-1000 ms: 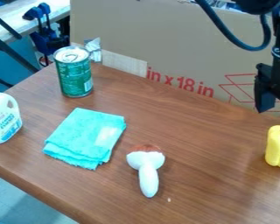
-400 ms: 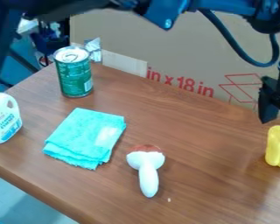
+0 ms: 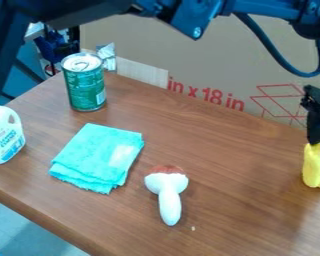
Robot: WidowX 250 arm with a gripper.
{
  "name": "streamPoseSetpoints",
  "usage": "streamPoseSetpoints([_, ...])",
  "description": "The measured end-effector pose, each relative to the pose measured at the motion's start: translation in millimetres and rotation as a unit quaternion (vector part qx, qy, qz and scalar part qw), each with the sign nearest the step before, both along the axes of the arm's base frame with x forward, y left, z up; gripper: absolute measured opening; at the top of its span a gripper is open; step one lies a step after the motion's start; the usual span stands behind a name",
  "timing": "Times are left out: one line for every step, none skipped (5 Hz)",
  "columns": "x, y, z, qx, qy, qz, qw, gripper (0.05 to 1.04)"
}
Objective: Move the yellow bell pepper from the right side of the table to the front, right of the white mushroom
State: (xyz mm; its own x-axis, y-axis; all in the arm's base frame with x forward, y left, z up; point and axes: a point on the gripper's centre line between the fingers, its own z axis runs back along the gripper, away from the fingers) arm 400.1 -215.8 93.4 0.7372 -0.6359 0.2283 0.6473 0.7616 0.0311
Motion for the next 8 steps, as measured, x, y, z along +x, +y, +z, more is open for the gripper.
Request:
streamPoseSetpoints([-1.5, -0.8, -1.7, 0.001, 0.001, 0.006, 1.0, 0.176])
streamPoseSetpoints([-4.5, 1.3, -1.4, -0.008, 0.001, 0.007, 0.9999, 0.128])
streamPoseSetpoints([-15.3, 6.3, -1.2, -0.008, 0.006, 0.012, 0.9999, 0.115])
streamPoseSetpoints([-41.8, 18.3, 28.1, -0.007, -0.03, 0.024, 0.9992, 0.115])
streamPoseSetpoints([-82.5, 32.0, 50.9, 0.016, -0.056, 0.049, 0.9971, 0.115])
streamPoseSetpoints([-127.2, 49.8, 42.9, 0.022, -0.014, 0.044, 0.9987, 0.115])
streamPoseSetpoints([-158.2, 60.0, 25.3, 0.045, 0.066, 0.013, 0.9967, 0.115])
streamPoseSetpoints([-176.1, 65.7, 2.0, 0.065, 0.137, -0.01, 0.9884, 0.115])
